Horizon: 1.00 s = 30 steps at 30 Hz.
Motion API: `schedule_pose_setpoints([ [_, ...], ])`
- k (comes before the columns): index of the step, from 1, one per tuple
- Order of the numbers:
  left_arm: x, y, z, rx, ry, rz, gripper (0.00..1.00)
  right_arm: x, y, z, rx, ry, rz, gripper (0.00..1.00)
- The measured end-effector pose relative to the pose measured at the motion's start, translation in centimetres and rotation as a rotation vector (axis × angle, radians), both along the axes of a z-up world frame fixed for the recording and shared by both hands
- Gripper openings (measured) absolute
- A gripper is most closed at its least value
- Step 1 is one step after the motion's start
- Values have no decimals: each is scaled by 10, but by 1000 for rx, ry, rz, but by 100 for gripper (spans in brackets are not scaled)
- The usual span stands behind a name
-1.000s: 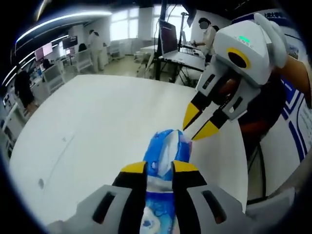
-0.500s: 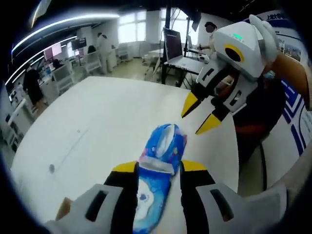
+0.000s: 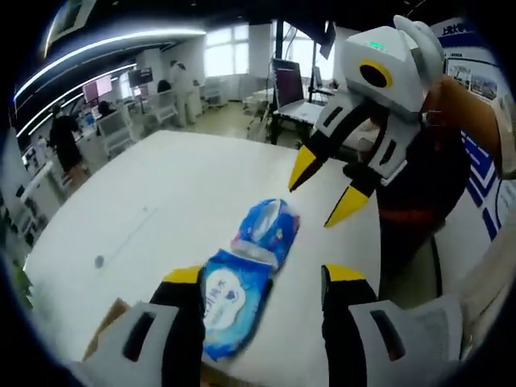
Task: Operate the shoe box by opening the lid, removing the specified soft item, and placing it in the target area until the item is outside and the box remains undamaged.
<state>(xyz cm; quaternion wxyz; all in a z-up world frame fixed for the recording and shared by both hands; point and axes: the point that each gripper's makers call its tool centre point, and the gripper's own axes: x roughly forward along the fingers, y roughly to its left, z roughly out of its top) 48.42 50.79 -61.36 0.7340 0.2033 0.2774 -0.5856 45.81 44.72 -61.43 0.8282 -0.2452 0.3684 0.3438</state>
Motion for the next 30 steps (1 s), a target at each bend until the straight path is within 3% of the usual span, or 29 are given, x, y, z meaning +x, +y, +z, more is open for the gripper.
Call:
schedule_pose_setpoints([
  [10,2,48,16,-40,-7,102,67,-4,34,4,1,0,73,35],
  [18,7,90,17,-72,18,185,77,-3,73,0,33,15,140,39],
  [30,16,172,7,-76,20,333,85,9,128,-11,55,29,251,42],
])
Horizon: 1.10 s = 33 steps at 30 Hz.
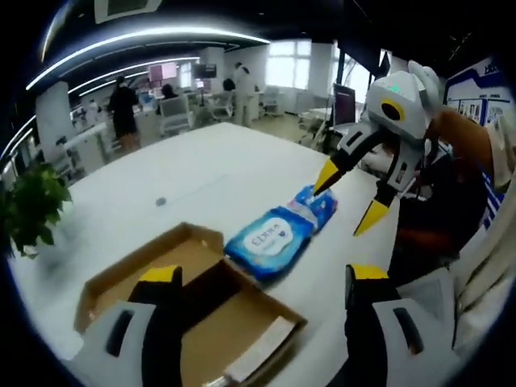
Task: Operate the shoe box by opening the lid, removing the specified soft item, and placing it in the target area until the item is outside and the box remains undamaged.
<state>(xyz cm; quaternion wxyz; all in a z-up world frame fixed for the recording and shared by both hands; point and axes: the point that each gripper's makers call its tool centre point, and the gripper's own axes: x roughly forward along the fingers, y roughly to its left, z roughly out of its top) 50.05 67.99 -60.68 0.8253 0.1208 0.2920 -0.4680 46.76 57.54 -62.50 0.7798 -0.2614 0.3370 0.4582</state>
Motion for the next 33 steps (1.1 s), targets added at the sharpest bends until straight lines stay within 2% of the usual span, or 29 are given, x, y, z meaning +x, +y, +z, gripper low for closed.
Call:
schedule_pose_setpoints([
  [5,4,32,-3,-11,3,64,87,4,16,-8,-2,11,38,42],
  [10,8,61,-10,7,-12,97,89,6,30,-16,-17,22,77,43],
  [15,10,87,-17,1,0,136,89,6,40,-22,-25,36,105,43],
  [28,7,151,-37,59,6,245,90,9,51,-44,-58,54,133,44],
  [33,6,174,-46,73,17,299,87,9,57,-52,-66,64,144,43],
])
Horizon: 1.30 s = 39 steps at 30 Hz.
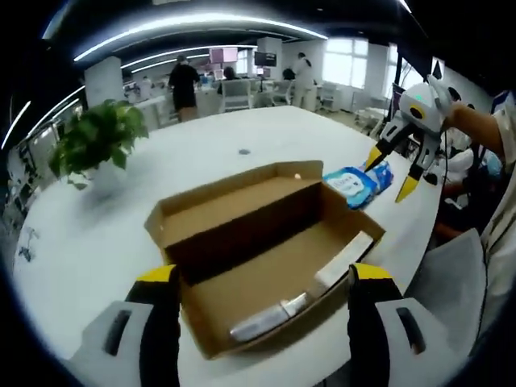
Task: Operate the shoe box by opening the lid, removing the specified soft item, and placing it in the target area until the item is outside and the box remains undamaged.
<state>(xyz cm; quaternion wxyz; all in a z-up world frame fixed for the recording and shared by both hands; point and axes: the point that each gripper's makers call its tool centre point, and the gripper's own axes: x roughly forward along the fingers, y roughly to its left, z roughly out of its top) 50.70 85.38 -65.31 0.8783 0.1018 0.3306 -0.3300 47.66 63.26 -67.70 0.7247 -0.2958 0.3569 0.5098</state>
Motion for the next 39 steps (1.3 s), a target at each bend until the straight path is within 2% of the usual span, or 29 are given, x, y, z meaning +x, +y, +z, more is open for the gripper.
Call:
schedule_pose_setpoints([
  [9,-1,37,-18,7,38,100,78,2,18,-2,11,17,37,43],
  [16,1,53,-30,17,58,155,69,2,32,-9,2,34,82,42],
  [20,2,60,-36,8,80,196,60,3,40,-15,-5,47,109,42],
  [29,3,70,-52,-20,143,276,37,6,52,-31,-22,84,154,40],
  [39,0,71,-62,-39,184,291,19,2,68,-48,-18,175,209,40],
])
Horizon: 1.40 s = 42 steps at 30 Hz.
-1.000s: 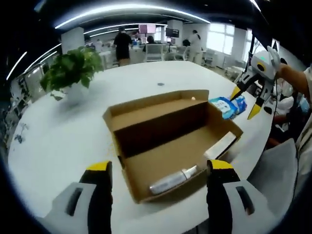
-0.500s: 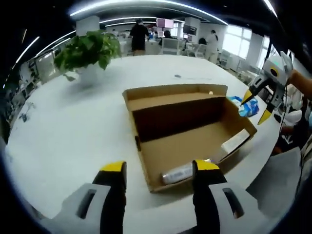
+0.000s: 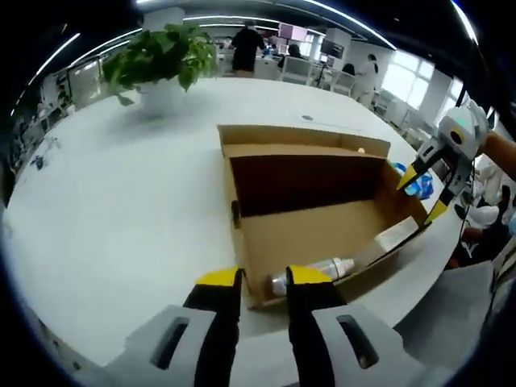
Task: Operate the shoe box by opening the lid, removing the specified soft item, and placing it in the target area until the item is outside and the box remains undamaged.
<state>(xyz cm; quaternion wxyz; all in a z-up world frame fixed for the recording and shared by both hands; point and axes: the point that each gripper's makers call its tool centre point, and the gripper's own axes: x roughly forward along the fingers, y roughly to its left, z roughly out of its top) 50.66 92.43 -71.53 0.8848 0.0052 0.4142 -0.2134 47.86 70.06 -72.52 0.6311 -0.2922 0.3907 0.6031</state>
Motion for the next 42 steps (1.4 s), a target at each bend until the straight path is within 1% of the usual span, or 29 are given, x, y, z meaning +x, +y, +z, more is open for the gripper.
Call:
schedule_pose_setpoints([
  [7,-1,7,-3,17,6,12,8,-3,8,-11,-1,48,21,39],
  [10,0,8,-3,16,6,18,5,-3,10,-13,-6,54,26,38],
  [18,0,9,-4,2,12,26,5,-7,15,-22,-18,48,44,33],
  [21,0,9,-4,0,13,28,5,-7,15,-23,-12,47,37,30],
  [28,0,8,-5,-2,17,30,5,-15,17,-23,0,70,28,17],
  [36,0,9,-5,1,20,29,5,-15,17,-24,-12,48,19,16],
  [42,0,9,-5,3,20,29,5,-12,17,-23,-22,49,-22,15],
])
